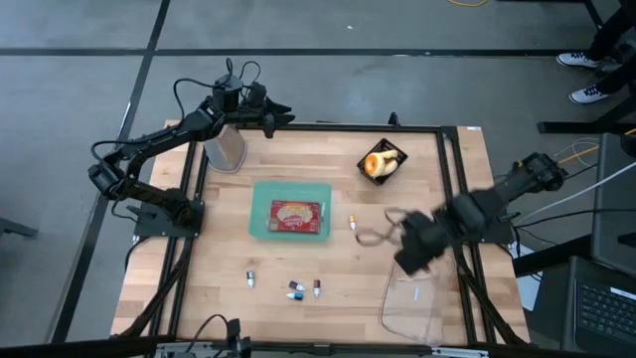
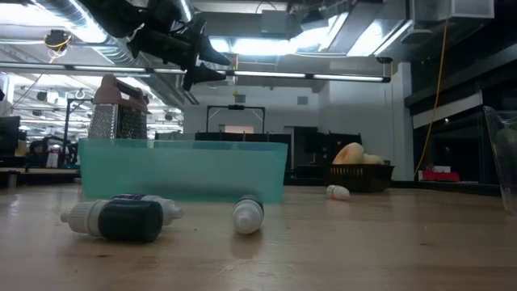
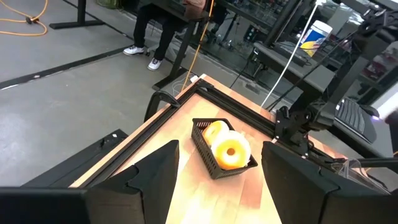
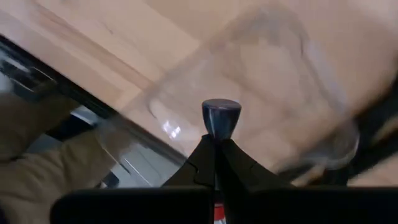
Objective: Pick & Place Food Item
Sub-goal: Put the black food coloring bottle into the transparent bin, then put the orange food coloring bottle into the transparent bin
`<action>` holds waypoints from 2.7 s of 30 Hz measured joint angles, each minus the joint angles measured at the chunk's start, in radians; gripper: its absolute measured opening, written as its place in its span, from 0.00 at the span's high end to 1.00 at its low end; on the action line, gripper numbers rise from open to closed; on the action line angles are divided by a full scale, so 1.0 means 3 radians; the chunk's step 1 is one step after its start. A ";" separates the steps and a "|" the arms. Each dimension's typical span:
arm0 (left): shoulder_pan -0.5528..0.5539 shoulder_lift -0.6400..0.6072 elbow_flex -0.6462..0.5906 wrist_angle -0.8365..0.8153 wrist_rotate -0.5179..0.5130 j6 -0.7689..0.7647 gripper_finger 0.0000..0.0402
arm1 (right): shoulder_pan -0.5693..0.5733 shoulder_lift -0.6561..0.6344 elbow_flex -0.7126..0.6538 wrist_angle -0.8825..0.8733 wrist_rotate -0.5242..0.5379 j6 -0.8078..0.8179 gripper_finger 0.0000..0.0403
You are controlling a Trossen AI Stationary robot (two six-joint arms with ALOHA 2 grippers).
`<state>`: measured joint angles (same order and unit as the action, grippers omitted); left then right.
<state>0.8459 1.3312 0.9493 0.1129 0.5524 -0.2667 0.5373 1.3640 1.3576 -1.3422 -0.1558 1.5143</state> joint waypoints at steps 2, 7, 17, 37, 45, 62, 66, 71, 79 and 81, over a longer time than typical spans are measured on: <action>0.0001 0.0000 0.0000 -0.0001 -0.0001 0.0001 0.44 | 0.0266 0.0000 -0.0120 0.0108 -0.0020 0.0333 0.99; 0.0001 0.0000 0.0000 -0.0001 -0.0002 0.0020 0.44 | 0.0634 0.0000 -0.0484 0.0867 0.0046 0.0958 0.98; -0.0003 0.0000 0.0000 0.0005 -0.0003 -0.0117 0.44 | 0.0700 0.0015 -0.0862 0.1354 0.0052 0.1369 0.63; -0.0003 0.0000 0.0000 0.0011 0.0104 -0.0149 0.44 | -0.0936 -0.0097 -0.0869 0.1984 0.1078 0.0340 0.49; 0.0000 0.0000 0.0001 0.0006 0.0162 -0.0128 0.44 | -0.1833 0.0225 -0.0870 0.2012 0.0445 -0.0163 0.56; 0.0003 0.0000 0.0001 -0.0007 0.0143 -0.0090 0.44 | -0.1944 0.1020 -0.0870 0.2275 -0.0044 -0.0729 0.61; 0.0002 0.0000 0.0001 -0.0015 0.0144 -0.0090 0.44 | -0.1987 0.1148 -0.0870 0.2364 -0.0046 -0.0740 0.61; 0.0003 0.0000 0.0001 -0.0025 0.0144 -0.0087 0.44 | -0.2035 0.1274 -0.0870 0.2380 -0.0075 -0.0764 0.61; 0.0003 0.0000 0.0001 -0.0028 0.0144 -0.0063 0.44 | -0.2100 0.1459 -0.0869 0.2479 -0.0149 -0.0811 0.61; 0.0003 0.0000 0.0001 -0.0038 0.0144 -0.0063 0.44 | -0.2116 0.1494 -0.0869 0.2485 -0.0154 -0.0811 0.61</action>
<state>0.8467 1.3312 0.9497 0.1016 0.5957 -0.2855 -0.0975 1.8122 1.0969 -0.5968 -0.2020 1.2709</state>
